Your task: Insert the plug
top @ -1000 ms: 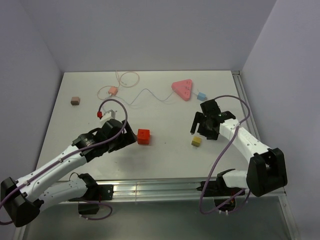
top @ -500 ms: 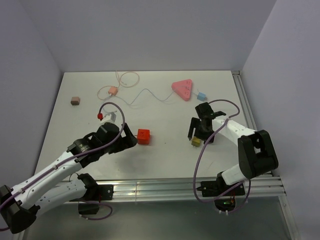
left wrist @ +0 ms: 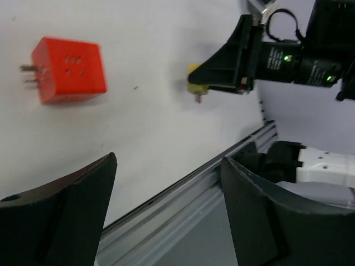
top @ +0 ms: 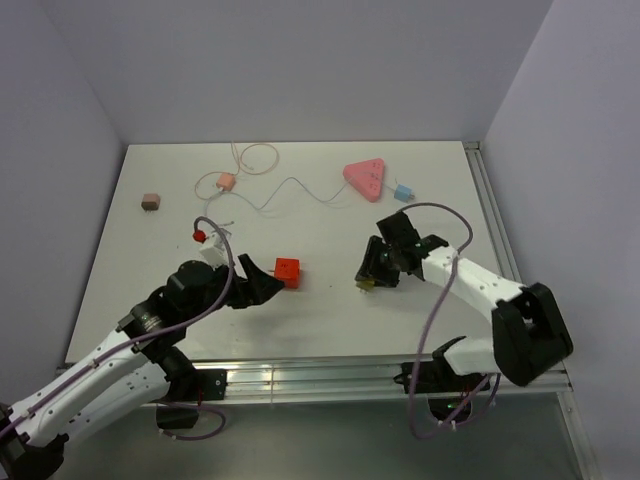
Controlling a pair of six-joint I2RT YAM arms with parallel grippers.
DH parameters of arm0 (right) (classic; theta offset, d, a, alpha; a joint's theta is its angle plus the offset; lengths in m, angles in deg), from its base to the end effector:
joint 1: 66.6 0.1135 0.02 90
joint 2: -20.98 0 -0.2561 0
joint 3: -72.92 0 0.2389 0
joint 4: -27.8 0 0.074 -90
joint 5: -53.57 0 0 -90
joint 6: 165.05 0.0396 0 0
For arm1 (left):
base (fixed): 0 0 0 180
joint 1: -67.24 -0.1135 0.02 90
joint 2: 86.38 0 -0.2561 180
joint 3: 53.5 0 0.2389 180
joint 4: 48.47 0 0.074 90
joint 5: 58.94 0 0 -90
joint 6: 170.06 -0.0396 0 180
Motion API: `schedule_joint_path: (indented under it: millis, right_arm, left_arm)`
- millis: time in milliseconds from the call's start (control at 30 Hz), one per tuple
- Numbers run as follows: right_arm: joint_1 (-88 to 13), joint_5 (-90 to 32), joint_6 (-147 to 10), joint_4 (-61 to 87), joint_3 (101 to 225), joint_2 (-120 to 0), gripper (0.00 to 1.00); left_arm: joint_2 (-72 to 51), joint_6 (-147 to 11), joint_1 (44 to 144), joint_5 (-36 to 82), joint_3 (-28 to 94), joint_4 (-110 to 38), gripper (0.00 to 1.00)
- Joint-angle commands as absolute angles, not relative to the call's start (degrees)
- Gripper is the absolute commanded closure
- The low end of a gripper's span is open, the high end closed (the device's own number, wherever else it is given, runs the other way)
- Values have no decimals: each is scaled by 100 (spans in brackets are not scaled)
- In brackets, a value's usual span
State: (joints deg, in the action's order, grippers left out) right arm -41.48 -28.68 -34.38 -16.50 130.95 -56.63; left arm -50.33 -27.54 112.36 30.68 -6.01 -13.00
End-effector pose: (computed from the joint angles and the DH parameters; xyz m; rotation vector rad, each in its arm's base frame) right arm 0.2150 0.1067 0.1819 0.3336 2.7670 0.5096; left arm 0.1063 -0.1071 0.2653 -0.1351 2.1619 -1.0629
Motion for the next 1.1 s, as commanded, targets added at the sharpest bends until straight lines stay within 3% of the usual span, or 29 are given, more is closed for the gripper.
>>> schedule_joint_path:
  millis: [0,133,300,533,867,1067]
  right_arm:
    - [-3167,-2456,-1743,-644,13272,-4706,100]
    - [-2084,-3429,662,-119,13387,-4127,97]
    - [-791,-5014,2143,-334,14001,-4299,99]
    - [-245,-5549,2673,-327,14635,-4810,100]
    - [-200,-5576,2594,-405,15153,-5057,97]
    - [-42,-5594,2444,-388,15329,-5171,97]
  left_arm:
    - [-5647,-3057,11259,2693,-871,-2677,19]
    - [-6124,-3320,11267,3079,-1135,-3278,19]
    - [-6133,-3716,11267,3475,-1100,-3523,18]
    - [-6282,-3883,11259,3028,-1399,-4324,21]
    - [-6292,-3831,11259,2807,-1487,-4193,23]
    - [-5958,-3708,11267,3079,-1312,-3894,30]
